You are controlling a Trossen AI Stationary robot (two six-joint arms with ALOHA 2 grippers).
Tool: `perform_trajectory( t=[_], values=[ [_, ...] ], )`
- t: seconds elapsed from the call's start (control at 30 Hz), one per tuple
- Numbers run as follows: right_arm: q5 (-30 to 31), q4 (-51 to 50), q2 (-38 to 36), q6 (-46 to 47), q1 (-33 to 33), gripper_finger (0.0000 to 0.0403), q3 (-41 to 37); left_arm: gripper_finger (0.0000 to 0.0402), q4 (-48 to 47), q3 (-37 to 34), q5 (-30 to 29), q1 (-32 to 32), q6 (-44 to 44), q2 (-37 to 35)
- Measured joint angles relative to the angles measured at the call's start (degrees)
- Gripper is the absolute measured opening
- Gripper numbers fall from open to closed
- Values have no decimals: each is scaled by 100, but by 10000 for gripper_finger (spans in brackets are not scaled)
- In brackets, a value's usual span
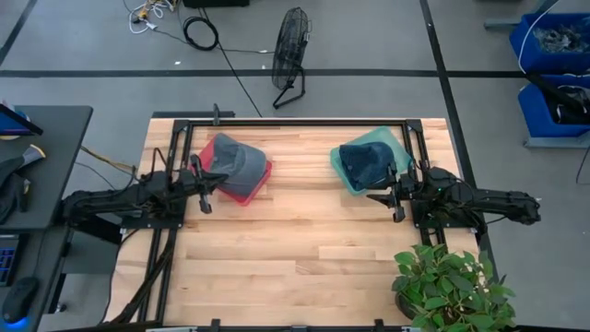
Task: Pick & Place hat
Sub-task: Return to Home Position
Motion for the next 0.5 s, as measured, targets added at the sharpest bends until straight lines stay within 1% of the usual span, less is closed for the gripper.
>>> perform_trajectory(
  t=[0.17, 0.5],
  values=[
    [0, 0, 2, 17, 0, 120, 0, 18, 68, 0, 2, 0, 414, -2],
    [0, 2, 2, 15, 0, 120, 2, 18, 74, -2, 2, 0, 414, -2]
  ],
)
